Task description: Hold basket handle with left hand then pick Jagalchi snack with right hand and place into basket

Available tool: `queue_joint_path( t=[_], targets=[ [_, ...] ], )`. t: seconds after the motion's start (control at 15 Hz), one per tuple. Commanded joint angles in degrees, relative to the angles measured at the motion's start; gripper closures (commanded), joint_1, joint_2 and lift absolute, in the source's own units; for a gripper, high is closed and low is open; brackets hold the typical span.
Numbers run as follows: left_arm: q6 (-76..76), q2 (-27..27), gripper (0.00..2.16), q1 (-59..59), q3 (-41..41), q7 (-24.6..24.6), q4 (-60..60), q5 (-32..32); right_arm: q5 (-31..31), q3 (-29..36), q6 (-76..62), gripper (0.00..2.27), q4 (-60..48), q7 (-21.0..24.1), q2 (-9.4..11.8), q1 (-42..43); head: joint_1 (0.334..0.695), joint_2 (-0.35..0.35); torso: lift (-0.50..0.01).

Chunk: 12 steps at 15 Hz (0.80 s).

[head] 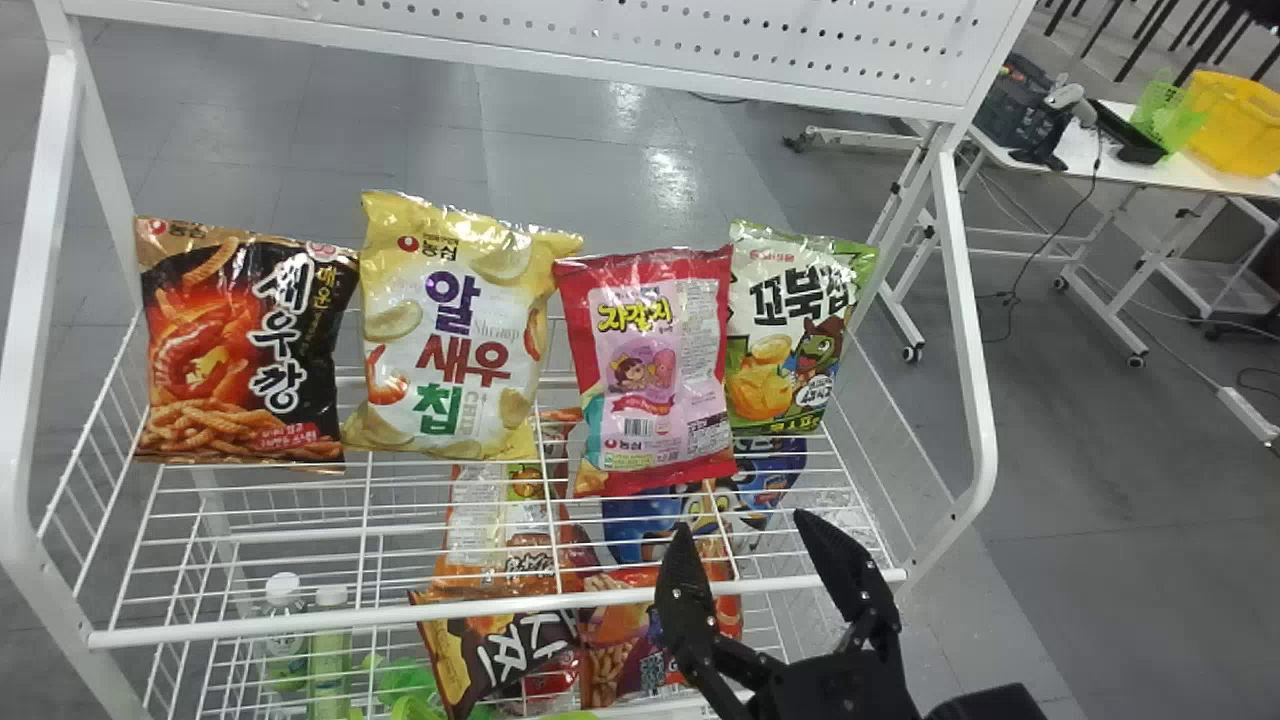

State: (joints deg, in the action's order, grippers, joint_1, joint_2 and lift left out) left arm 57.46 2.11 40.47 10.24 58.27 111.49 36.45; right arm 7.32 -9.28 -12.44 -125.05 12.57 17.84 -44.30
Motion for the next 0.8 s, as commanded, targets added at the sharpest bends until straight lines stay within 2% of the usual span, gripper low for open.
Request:
queue_joint_path(
  t=[0.0,0.73],
  targets=[
    [-0.01,0.00,1.52,-0.04,0.05,0.01,-0.04,-0.06,-0.02,0.14,0.10,0.13,0.25,0.00,0.00,0.09,0.695,-0.297,-0.010],
    [0.34,0.18,1.52,-0.39,-0.04,-0.35,0.14,-0.15,0.15,0.50,4.67,0.13,3.15,-0.26,0.00,4.13,0.695,-0.304,-0.010]
  ],
)
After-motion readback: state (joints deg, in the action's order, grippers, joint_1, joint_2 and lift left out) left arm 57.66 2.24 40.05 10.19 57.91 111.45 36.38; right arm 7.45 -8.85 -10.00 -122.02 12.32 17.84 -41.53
